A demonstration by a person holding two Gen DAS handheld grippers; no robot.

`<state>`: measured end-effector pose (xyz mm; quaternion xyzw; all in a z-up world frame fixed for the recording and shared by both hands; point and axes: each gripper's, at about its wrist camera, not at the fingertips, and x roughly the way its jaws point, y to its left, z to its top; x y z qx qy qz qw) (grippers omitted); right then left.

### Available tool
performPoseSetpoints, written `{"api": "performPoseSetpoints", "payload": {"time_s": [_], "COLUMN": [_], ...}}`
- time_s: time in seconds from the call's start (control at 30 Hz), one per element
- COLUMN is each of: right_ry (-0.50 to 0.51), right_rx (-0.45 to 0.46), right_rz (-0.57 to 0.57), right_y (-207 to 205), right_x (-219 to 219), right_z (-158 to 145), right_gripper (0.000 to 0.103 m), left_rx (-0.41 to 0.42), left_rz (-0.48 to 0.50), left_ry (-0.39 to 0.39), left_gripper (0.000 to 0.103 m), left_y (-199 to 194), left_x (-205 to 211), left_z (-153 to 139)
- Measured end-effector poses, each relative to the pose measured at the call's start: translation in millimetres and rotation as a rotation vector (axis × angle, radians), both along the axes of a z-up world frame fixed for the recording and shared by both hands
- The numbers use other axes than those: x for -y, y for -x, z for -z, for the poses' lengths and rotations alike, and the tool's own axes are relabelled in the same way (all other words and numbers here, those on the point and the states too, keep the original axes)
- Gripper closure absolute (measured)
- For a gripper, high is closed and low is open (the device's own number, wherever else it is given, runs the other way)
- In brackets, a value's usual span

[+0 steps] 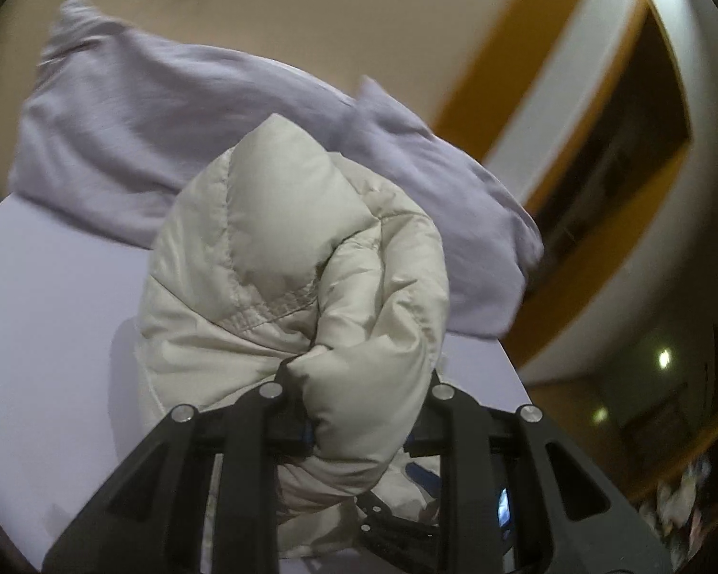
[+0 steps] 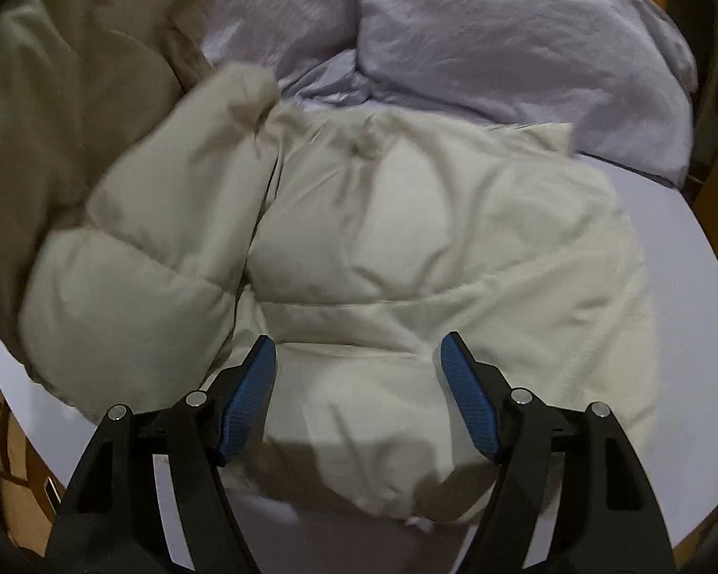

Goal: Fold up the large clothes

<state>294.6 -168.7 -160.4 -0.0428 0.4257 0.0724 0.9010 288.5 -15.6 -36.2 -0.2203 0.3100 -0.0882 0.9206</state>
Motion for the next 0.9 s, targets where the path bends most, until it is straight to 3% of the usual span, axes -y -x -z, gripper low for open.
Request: {"api": "performPoseSetpoints", "payload": {"time_s": [0.27, 0.63, 0.9], "right_ry": [-0.017, -0.027, -0.055], "right_rx": [0.096, 0.081, 0.083], "right_rz": [0.178, 0.389, 0.518], "right_y": [23, 42, 48], "right_x": [78, 152, 196], "right_z": [-29, -26, -27], "right_gripper": [0.029, 0.029, 0.029], "left_rx": [-0.062, -0.176, -0.246], "left_rz": [0.173, 0.365, 0.466], "left_ry": [-0.049, -0.119, -0.173], "left_gripper": [0.079, 0.079, 0.078], "left_y": [-40, -69, -78], "left_x": [89, 187, 233], "left_z": [22, 66, 92]}}
